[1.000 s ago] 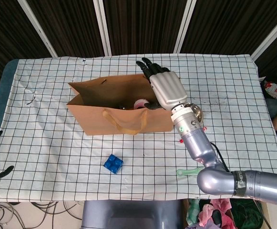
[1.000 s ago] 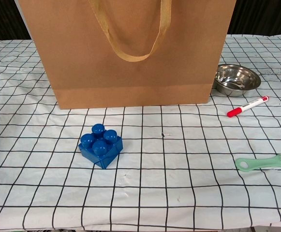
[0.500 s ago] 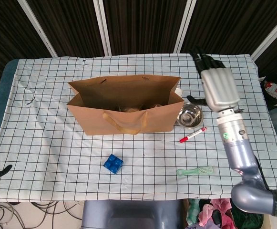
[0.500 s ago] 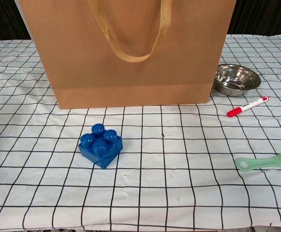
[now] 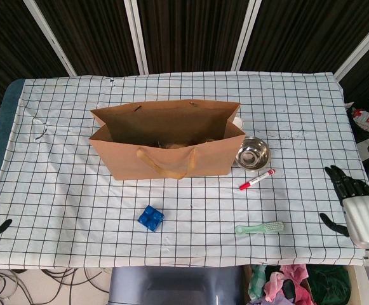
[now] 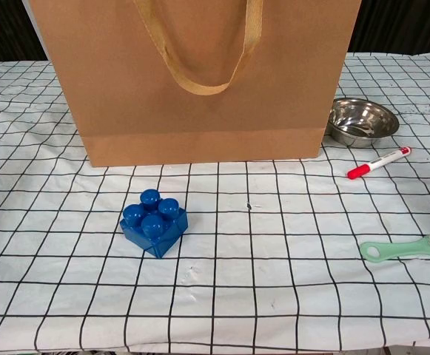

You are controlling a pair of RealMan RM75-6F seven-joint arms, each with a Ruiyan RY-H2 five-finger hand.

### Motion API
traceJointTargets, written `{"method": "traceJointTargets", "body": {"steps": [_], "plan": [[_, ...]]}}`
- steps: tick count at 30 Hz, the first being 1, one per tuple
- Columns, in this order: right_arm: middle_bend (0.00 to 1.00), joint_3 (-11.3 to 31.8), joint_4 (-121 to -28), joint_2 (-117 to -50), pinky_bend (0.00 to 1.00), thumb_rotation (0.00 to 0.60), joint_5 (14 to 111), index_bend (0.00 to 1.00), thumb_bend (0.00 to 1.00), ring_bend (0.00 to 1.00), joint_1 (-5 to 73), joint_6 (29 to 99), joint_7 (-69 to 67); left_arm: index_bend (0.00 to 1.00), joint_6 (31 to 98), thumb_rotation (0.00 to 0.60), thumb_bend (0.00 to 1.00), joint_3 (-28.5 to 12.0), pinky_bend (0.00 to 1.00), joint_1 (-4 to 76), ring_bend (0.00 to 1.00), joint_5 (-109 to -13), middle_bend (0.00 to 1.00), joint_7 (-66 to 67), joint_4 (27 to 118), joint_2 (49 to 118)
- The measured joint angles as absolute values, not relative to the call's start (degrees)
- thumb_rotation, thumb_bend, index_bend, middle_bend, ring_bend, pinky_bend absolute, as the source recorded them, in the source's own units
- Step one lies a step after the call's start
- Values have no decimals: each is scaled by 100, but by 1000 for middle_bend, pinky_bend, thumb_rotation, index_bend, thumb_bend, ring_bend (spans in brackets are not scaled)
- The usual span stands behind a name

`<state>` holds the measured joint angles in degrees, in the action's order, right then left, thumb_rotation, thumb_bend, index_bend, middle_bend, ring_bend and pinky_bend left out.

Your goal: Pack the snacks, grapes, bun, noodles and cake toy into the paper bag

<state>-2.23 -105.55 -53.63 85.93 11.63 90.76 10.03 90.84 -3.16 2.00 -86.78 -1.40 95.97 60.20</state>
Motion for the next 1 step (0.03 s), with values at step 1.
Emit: {"method": "traceJointTargets", "body": {"steps": [1], "plan": [[76,-290,-10355,-5527,238,600,8621,42,151,199,1090,9097,984,39,9060,600,87,-310,0,200,0,-8664,0,-122,9611,6007]]}}
